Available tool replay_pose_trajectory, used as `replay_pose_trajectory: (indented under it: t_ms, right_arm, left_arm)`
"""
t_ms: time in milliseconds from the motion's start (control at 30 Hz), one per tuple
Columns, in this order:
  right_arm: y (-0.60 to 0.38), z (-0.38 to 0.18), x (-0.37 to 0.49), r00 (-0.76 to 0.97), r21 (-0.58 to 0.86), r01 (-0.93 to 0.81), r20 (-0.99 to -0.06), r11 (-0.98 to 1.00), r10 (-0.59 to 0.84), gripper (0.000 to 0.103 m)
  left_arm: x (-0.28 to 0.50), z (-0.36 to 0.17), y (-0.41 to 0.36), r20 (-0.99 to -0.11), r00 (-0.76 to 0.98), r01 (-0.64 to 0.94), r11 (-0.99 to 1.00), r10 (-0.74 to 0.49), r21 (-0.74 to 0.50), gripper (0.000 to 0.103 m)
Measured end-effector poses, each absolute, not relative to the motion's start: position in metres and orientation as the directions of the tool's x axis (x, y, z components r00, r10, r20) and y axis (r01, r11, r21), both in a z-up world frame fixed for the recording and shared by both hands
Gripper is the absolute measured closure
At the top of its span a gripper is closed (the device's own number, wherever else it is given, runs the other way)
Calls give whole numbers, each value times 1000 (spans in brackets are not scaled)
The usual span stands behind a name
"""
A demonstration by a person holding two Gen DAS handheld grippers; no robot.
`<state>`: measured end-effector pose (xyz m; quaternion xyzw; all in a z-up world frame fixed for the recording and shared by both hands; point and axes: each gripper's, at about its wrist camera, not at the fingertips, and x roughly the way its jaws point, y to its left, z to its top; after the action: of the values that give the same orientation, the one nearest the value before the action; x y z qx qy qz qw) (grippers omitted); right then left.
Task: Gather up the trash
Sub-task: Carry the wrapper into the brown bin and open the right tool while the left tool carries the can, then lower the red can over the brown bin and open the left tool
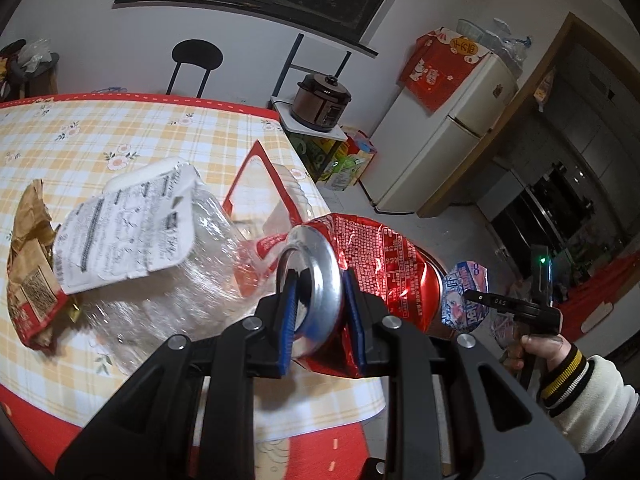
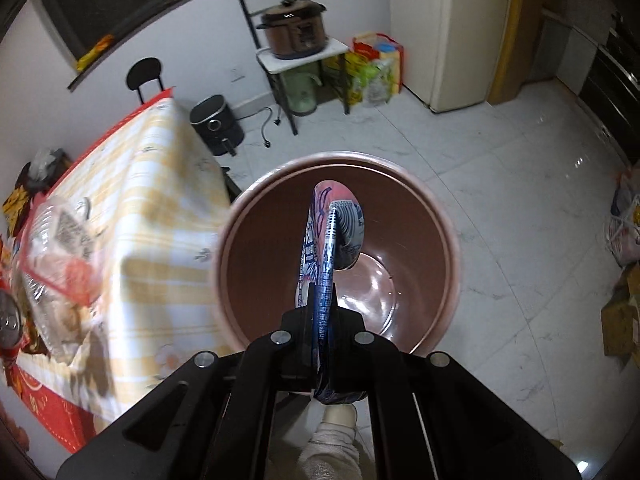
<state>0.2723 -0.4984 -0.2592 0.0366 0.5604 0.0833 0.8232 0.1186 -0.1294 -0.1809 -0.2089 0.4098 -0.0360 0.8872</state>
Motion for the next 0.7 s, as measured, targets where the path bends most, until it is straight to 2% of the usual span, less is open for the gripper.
replay_pose_trajectory:
  t_ms: [300, 333, 367, 433, 500, 567, 633, 667, 700]
  right_arm:
    - [-518, -261, 292, 383, 192, -93, -899, 977, 213, 94]
    - [-520, -258, 293, 391, 200, -95, -894, 975, 221, 85]
    - [-521, -255, 295, 405, 212, -95, -884, 973, 232, 69]
    - [-522, -246, 295, 436, 221, -95, -867, 971, 240, 53]
    - [-522, -236, 295, 461, 224, -100, -853, 969, 245, 47]
    - [-524, -218, 292, 510, 225, -113, -823, 968, 250, 23]
    - [-526, -198, 285, 569, 216, -124, -784, 968, 248, 9]
    - [-528, -184, 280, 608, 206, -128, -756, 970, 241, 5]
    - [-529, -172, 276, 634, 204, -135, -734, 970, 243, 5]
  left_arm:
    - [122, -185, -154, -731, 649, -123, 919, -212, -375, 77]
    - [122, -184, -156, -731, 649, -120, 920, -211, -373, 77]
    - [123, -183, -158, -730, 650, -117, 922, -210, -369, 77]
    - [126, -180, -162, -728, 652, -108, 925, -211, -364, 77]
    - [130, -177, -164, -726, 654, -98, 928, -213, -360, 77]
    - [134, -175, -169, -724, 655, -83, 931, -218, -355, 77]
    - [140, -172, -177, -722, 653, -63, 934, -228, -352, 77]
    - [142, -171, -180, -722, 652, -55, 935, -233, -351, 77]
    - [146, -171, -184, -721, 650, -43, 935, -241, -351, 77]
